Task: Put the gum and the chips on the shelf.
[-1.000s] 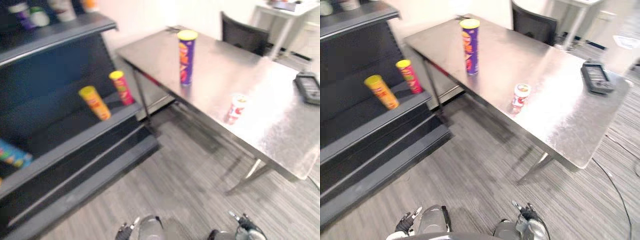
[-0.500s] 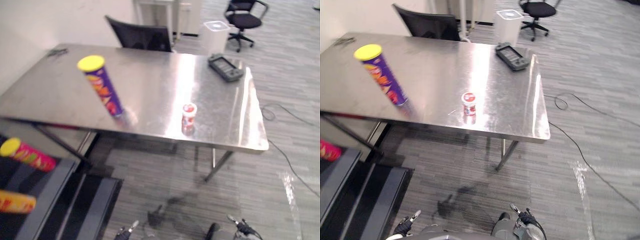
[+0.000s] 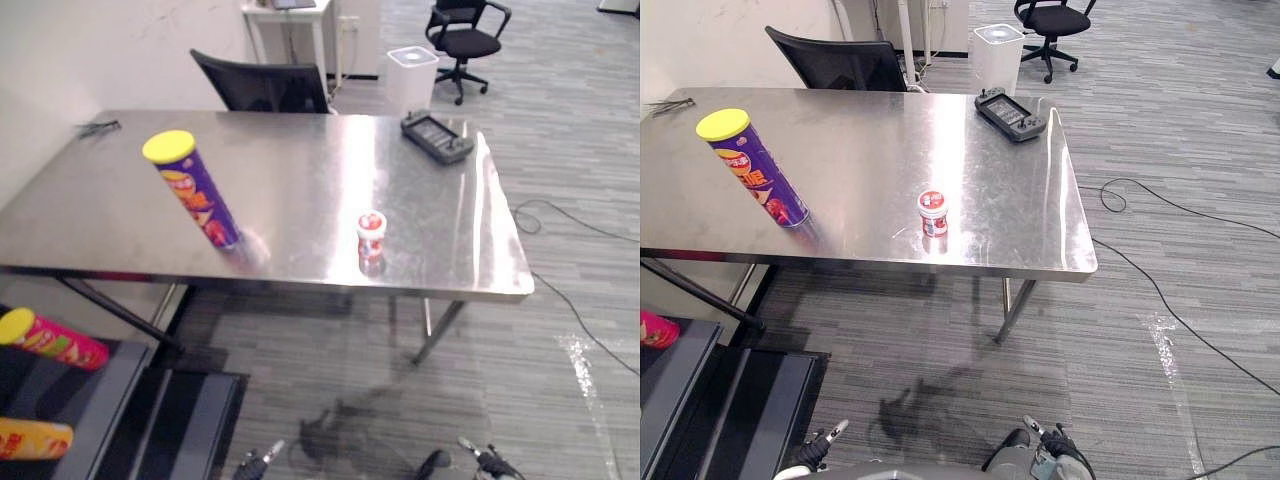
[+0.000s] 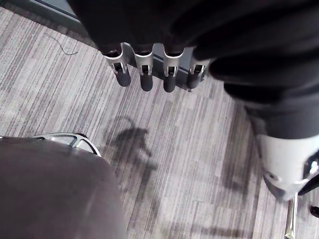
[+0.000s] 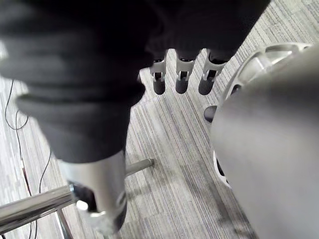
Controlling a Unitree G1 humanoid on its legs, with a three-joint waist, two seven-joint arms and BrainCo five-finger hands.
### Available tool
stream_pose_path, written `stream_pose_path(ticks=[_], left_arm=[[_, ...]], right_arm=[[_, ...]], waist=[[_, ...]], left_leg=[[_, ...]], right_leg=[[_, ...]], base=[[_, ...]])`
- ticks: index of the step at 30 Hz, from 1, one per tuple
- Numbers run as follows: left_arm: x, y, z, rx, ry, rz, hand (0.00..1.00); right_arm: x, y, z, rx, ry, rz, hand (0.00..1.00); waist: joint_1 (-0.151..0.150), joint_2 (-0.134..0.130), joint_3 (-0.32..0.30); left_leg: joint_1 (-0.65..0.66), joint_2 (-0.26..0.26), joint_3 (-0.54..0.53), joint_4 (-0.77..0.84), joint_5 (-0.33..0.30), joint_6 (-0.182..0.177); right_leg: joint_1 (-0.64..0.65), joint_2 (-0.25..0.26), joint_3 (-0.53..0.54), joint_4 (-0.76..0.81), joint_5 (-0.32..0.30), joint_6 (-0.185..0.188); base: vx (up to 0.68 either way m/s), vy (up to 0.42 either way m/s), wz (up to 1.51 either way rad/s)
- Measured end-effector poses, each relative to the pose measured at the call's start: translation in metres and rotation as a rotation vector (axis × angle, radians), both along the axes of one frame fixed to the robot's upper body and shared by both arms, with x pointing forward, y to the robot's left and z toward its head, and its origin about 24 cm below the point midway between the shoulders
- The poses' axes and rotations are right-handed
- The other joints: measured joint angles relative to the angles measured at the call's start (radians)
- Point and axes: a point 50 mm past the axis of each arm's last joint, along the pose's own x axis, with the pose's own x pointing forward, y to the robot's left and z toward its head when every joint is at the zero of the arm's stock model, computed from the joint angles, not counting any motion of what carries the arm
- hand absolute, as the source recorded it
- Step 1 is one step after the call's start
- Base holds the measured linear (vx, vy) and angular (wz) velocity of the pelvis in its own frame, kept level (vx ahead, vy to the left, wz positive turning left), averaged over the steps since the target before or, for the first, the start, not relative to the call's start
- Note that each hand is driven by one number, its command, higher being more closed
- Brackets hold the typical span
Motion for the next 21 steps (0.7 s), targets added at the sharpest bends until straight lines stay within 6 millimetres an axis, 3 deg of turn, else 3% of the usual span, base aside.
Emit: stream_pose_path(ticks=[9,11,13,16,17,18,20,21], left_arm=[[-0.003,0.003,0.000,0.008,0.002,0.010,0.00],[-0.003,0.005,0.001,0.017,0.001,0.000,0.00],[-0.001,0.008,0.002,0.033,-0.002,-0.027,0.00],[-0.006,0.009,0.002,0.032,-0.007,-0.025,0.00],[-0.006,0.009,0.003,0.031,-0.009,-0.025,0.00],[-0.008,0.009,0.002,0.029,-0.005,-0.023,0.00],[-0.015,0.010,0.002,0.027,0.008,-0.012,0.00],[-0.017,0.010,0.001,0.027,0.012,-0.011,0.00]], right_arm=[[-0.013,-0.012,-0.001,-0.023,0.036,-0.106,0.00],[-0.006,-0.022,0.003,-0.041,0.011,-0.171,0.00],[0.002,-0.053,0.014,-0.119,-0.039,-0.263,0.00],[0.028,-0.119,0.057,-0.313,-0.209,-0.386,0.00],[0.033,-0.131,0.068,-0.358,-0.248,-0.399,0.00],[0.047,-0.152,0.095,-0.454,-0.340,-0.421,0.00],[0.076,-0.174,0.146,-0.614,-0.513,-0.427,0.00],[0.083,-0.177,0.160,-0.663,-0.551,-0.417,0.00]], waist=[[0.004,-0.013,-0.003],[0.004,-0.018,-0.005],[0.004,-0.020,-0.005],[-0.002,-0.020,-0.005],[-0.002,-0.020,-0.005],[-0.004,-0.021,-0.007],[-0.017,-0.022,-0.014],[-0.023,-0.023,-0.019]], left_leg=[[-0.021,-0.002,-0.017,-0.015,0.000,0.000],[-0.034,-0.005,-0.022,-0.014,-0.001,0.000],[-0.040,-0.010,-0.024,-0.014,-0.004,0.003],[-0.049,-0.013,-0.025,-0.006,-0.017,0.015],[-0.049,-0.013,-0.025,-0.005,-0.019,0.015],[-0.052,-0.015,-0.026,-0.003,-0.021,0.017],[-0.065,-0.014,-0.029,0.013,-0.031,0.016],[-0.071,-0.014,-0.030,0.017,-0.032,0.016]], right_leg=[[0.032,0.049,-0.018,-0.161,0.081,-0.007],[0.029,0.056,-0.018,-0.190,0.098,-0.012],[0.029,0.061,-0.017,-0.215,0.116,-0.015],[0.023,0.064,-0.009,-0.229,0.127,-0.015],[0.022,0.064,-0.007,-0.229,0.128,-0.014],[0.016,0.065,0.000,-0.229,0.131,-0.012],[0.005,0.065,0.009,-0.230,0.135,-0.012],[0.001,0.065,0.009,-0.230,0.136,-0.014]], base=[[-0.05,-0.012,0.02],[-0.02,-0.005,-0.01],[-0.03,0.001,-0.04],[-0.02,0.017,-0.06],[-0.01,0.021,-0.09],[0.00,0.017,-0.13],[0.00,0.013,-0.11],[0.01,0.005,-0.07]])
